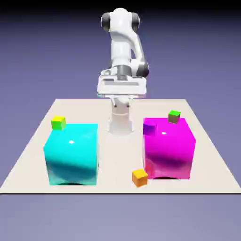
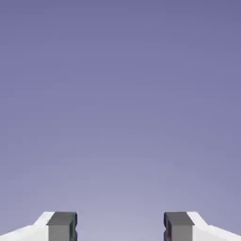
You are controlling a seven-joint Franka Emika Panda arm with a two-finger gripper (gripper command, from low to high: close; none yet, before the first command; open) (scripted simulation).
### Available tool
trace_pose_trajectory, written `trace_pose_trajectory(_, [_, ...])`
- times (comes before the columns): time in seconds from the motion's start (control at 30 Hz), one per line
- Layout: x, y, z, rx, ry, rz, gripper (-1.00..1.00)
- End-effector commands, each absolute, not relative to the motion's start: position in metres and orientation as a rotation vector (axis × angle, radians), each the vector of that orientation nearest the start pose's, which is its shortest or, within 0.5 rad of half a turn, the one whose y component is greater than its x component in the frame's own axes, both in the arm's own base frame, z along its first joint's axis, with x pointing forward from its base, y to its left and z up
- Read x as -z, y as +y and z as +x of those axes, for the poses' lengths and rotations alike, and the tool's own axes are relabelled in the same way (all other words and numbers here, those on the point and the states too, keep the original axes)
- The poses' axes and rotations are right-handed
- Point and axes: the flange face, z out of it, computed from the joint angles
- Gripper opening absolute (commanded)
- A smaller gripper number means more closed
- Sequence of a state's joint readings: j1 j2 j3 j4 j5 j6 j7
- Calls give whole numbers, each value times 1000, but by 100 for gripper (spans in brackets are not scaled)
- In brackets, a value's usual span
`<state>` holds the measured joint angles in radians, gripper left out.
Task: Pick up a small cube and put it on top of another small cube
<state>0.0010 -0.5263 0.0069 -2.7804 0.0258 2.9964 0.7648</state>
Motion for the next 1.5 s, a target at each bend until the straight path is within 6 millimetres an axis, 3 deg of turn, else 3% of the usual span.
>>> trace_pose_trajectory(0.0, [-442,-1,408,901,1086,-2490,0])
trace_pose_trajectory(0.3, [-362,-19,470,287,1608,-2392,0])
trace_pose_trajectory(0.6, [-265,-23,509,-382,2014,-2113,0])
trace_pose_trajectory(0.93, [-156,-10,529,-1154,2250,-1628,0])
trace_pose_trajectory(1.0, [-152,-9,530,-1185,2253,-1605,0])
trace_pose_trajectory(1.1, [-98,23,514,-1185,2253,-1605,0])
trace_pose_trajectory(1.13, [-97,24,514,-1185,2253,-1605,0])
trace_pose_trajectory(1.17, [-97,24,514,-1185,2253,-1605,-100])
trace_pose_trajectory(1.2, [-97,24,514,-1185,2253,-1605,-100])
trace_pose_trajectory(1.3, [-151,-9,529,-1185,2253,-1605,-100])
trace_pose_trajectory(1.47, [-244,10,538,-1117,2150,-1762,-100])
